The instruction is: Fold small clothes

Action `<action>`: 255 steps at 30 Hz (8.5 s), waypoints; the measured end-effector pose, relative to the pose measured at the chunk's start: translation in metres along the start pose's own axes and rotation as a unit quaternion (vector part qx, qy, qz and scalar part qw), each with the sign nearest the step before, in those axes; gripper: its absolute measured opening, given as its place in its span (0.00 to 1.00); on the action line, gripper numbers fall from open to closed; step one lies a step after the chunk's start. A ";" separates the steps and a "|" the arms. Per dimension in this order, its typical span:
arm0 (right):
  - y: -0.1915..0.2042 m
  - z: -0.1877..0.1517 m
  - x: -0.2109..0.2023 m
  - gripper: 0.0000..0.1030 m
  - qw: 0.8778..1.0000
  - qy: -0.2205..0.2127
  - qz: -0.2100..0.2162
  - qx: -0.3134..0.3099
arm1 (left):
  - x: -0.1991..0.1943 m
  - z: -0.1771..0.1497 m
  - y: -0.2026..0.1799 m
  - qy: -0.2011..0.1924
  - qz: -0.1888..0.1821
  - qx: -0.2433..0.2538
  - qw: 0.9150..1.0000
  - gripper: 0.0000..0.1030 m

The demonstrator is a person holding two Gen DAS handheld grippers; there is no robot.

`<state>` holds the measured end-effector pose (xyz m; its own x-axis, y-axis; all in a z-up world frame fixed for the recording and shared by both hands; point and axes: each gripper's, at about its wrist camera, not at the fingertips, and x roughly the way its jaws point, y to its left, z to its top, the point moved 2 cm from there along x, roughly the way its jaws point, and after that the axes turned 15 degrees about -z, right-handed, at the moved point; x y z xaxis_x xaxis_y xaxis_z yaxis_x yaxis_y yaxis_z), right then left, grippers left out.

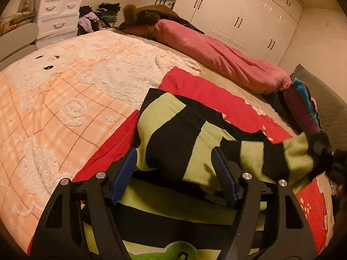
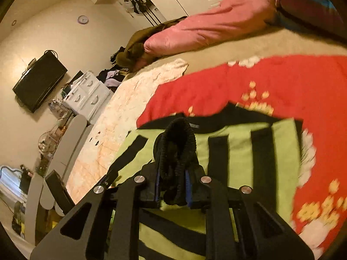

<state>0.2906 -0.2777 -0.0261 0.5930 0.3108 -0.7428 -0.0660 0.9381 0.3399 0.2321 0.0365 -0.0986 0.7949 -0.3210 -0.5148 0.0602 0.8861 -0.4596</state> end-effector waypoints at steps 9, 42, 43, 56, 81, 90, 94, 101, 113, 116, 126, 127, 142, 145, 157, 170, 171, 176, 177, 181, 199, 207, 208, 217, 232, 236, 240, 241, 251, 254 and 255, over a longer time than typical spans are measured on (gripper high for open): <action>-0.060 -0.002 0.037 0.21 0.994 0.031 -0.101 0.026 | 0.012 -0.004 -0.008 0.024 -0.006 0.019 1.000 0.61; -0.043 -0.038 0.064 0.62 0.966 0.052 -0.081 -0.240 | 0.068 -0.020 -0.042 0.095 -0.051 0.112 0.988 0.61; -0.042 -0.038 0.063 0.55 0.966 0.061 -0.063 -0.242 | 0.068 -0.021 -0.041 0.096 -0.050 0.114 0.988 0.61; -0.091 -0.039 0.069 0.17 0.973 0.185 0.071 -0.120 | 0.068 -0.019 -0.037 0.098 -0.053 0.101 0.989 0.62; -0.089 -0.057 0.067 0.29 0.965 0.214 0.091 -0.121 | 0.068 -0.017 -0.033 0.099 -0.056 0.088 0.990 0.62; -0.090 -0.027 0.037 0.81 0.989 0.110 0.101 -0.015 | 0.068 -0.018 -0.032 0.099 -0.056 0.086 0.990 0.62; -0.100 -0.021 0.053 0.11 0.992 0.117 0.047 0.016 | 0.068 -0.018 -0.032 0.099 -0.056 0.086 0.990 0.62; -0.087 -0.017 0.037 0.04 0.991 0.065 -0.085 -0.082 | 0.069 -0.019 -0.035 0.101 -0.056 0.091 0.989 0.62; -0.107 -0.034 0.008 0.46 0.986 0.015 -0.162 -0.039 | 0.063 -0.014 -0.038 0.089 -0.058 0.097 0.990 0.67; -0.084 -0.038 -0.008 0.46 0.989 -0.013 -0.134 -0.056 | 0.058 -0.012 -0.042 0.079 -0.053 0.109 0.989 0.68; -0.047 -0.064 0.071 0.54 0.970 0.087 -0.191 -0.127 | 0.068 -0.017 -0.023 0.119 -0.007 0.096 0.988 0.68; -0.050 -0.065 0.072 0.54 0.972 0.081 -0.186 -0.120 | 0.069 -0.017 -0.021 0.121 -0.007 0.093 0.988 0.68; -0.061 -0.075 0.025 0.75 0.986 0.047 -0.148 -0.053 | 0.044 -0.004 -0.020 0.076 -0.010 0.084 0.994 0.75; -0.067 -0.080 0.016 0.92 0.986 0.045 -0.154 -0.041 | 0.036 0.000 -0.020 0.063 -0.010 0.082 0.995 0.76; -0.066 -0.078 -0.018 0.95 0.985 0.011 -0.169 -0.027 | 0.007 0.007 -0.020 0.025 0.004 0.082 0.996 0.91; -0.051 -0.072 -0.060 0.96 0.987 -0.021 -0.156 -0.033 | -0.026 -0.002 -0.029 0.017 0.033 0.112 0.993 0.91; -0.051 -0.072 -0.063 0.96 0.987 -0.023 -0.155 -0.033 | -0.031 -0.003 -0.030 0.016 0.033 0.112 0.993 0.91; -0.047 -0.071 -0.075 0.96 0.988 -0.032 -0.149 -0.033 | -0.058 -0.001 -0.039 0.010 0.028 0.129 0.991 0.91; -0.046 -0.071 -0.078 0.96 0.988 -0.034 -0.147 -0.034 | -0.063 -0.001 -0.040 0.010 0.026 0.132 0.991 0.91; -0.044 -0.074 -0.086 0.96 0.988 -0.037 -0.144 -0.036 | -0.079 0.001 -0.040 0.018 0.025 0.137 0.990 0.91; -0.039 -0.096 -0.126 0.96 0.988 -0.045 -0.140 -0.054 | -0.143 0.010 0.015 0.044 0.063 0.083 0.994 0.91; -0.032 -0.122 -0.134 0.96 0.987 -0.025 -0.137 -0.075 | -0.158 -0.008 0.030 0.082 0.056 0.068 0.993 0.91; -0.031 -0.126 -0.134 0.96 0.987 -0.021 -0.137 -0.077 | -0.159 -0.011 0.031 0.087 0.055 0.066 0.992 0.91; -0.035 -0.163 -0.134 0.96 0.985 0.018 -0.144 -0.092 | -0.168 -0.031 0.046 0.119 0.062 0.057 0.989 0.91; -0.044 -0.238 -0.118 0.96 0.976 0.116 -0.147 -0.113 | -0.161 -0.067 0.062 0.192 0.083 0.051 0.977 0.91; -0.046 -0.251 -0.109 0.96 0.975 0.152 -0.131 -0.094 | -0.156 -0.082 0.070 0.216 0.071 0.029 0.973 0.91; -0.046 -0.266 -0.100 0.96 0.970 0.185 -0.125 -0.092 | -0.150 -0.096 0.079 0.238 0.057 0.008 0.970 0.91; -0.046 -0.268 -0.097 0.96 0.969 0.191 -0.125 -0.091 | -0.150 -0.098 0.080 0.241 0.052 0.003 0.969 0.91; -0.056 -0.272 -0.095 0.95 0.973 0.200 -0.100 -0.052 | -0.142 -0.108 0.076 0.252 0.016 -0.008 0.968 0.83; -0.056 -0.272 -0.095 0.75 0.974 0.202 -0.089 -0.048 | -0.140 -0.109 0.074 0.254 -0.006 -0.020 0.967 0.61; -0.056 -0.272 -0.095 0.70 0.974 0.200 -0.090 -0.050 | -0.140 -0.109 0.072 0.255 -0.013 -0.022 0.966 0.56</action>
<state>0.0197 -0.3181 -0.1313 0.2430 0.1558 -0.9574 -0.0806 0.9869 0.1401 0.0593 0.1087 -0.1390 0.3909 -0.4760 -0.7878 0.0409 0.8640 -0.5018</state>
